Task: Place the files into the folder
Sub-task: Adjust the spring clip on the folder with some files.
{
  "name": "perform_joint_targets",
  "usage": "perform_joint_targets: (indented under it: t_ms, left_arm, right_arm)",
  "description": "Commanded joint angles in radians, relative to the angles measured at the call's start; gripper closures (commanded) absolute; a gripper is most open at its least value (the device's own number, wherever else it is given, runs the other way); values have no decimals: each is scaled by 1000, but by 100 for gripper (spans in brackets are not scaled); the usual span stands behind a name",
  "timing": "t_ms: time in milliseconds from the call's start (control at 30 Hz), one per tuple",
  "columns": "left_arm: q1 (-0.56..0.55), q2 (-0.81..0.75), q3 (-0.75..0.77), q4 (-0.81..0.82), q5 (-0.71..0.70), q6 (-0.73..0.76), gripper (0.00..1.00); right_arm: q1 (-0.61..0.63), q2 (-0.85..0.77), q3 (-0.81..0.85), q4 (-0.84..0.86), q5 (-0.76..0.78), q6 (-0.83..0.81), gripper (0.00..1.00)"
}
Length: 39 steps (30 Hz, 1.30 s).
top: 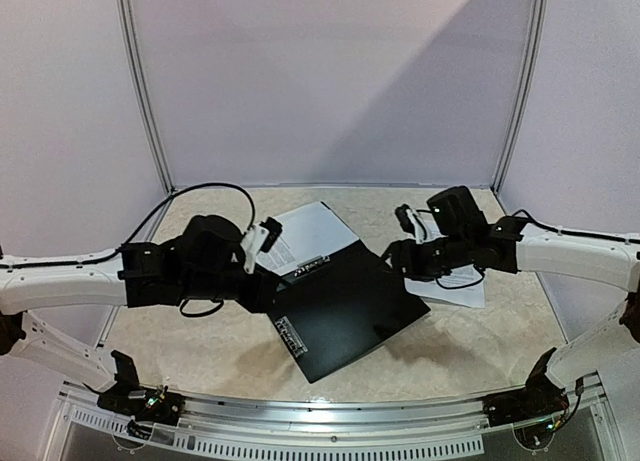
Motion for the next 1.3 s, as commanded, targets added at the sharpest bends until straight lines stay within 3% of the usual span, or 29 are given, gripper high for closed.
perform_joint_targets:
  t_ms: [0,233,500,867,1033,1267]
  left_arm:
    - [-136,146,86,-205,-67,108,44]
    - [-215,408,251,-382,-169,116,48]
    - [-200,501,277,-520,-232,114,50]
    - [36,470,295,-461,-205,139,55]
    - [165,528,307,-432,-199,141,55]
    - [206,577,396,-440,-203,129,54]
  right_arm:
    - [-137,-61,-112,-97,34,-98,35]
    - [-164,-58,-95,-151,88,-203,34]
    - [-170,-61,-111,-146,48,-207,33]
    - [-193,-19,-133,-160,47,-229,33]
    - [-217,47,-118,-213,37,-252,32]
    - [-218,82,-127,-217,-17,-235,27]
